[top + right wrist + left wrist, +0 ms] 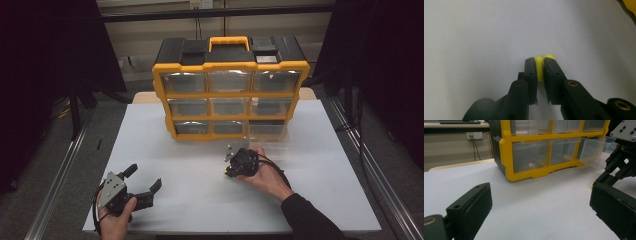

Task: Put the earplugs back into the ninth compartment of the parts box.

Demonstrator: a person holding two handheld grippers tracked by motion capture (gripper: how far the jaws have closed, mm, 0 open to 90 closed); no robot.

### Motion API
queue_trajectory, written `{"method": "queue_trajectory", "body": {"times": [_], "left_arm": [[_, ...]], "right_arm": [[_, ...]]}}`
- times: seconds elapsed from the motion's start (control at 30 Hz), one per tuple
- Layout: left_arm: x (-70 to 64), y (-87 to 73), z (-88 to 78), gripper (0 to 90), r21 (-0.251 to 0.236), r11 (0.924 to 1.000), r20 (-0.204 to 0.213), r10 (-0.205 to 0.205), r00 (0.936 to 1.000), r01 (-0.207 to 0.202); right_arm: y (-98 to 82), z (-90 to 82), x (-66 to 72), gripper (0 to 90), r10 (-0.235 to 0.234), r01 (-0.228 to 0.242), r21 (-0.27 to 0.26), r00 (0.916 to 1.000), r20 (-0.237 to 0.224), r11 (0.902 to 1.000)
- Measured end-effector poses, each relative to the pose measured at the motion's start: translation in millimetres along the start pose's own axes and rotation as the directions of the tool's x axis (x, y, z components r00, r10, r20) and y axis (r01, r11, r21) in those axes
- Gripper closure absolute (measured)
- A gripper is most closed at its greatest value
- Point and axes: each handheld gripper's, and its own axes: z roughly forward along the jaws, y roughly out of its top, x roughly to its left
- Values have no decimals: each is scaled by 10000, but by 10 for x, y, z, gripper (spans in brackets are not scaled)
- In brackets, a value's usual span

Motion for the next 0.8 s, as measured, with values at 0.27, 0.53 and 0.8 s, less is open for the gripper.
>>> {"method": "queue_trajectory", "body": {"times": [0.27,0.53,0.8], "left_arm": [[-6,-2,4,43,-36,10000,-28,-61,10000,61],[0,0,0,43,-6,10000,-7,1,10000,-1],[0,0,-1,43,-2,10000,-2,-5,10000,5]], "right_arm": [[-3,-20,-8,810,-98,96,-302,9999,-55,9995],[-4,-71,-4,812,-102,104,-518,9999,36,9986],[-22,-134,-6,816,26,-22,-823,10000,54,9966]]}}
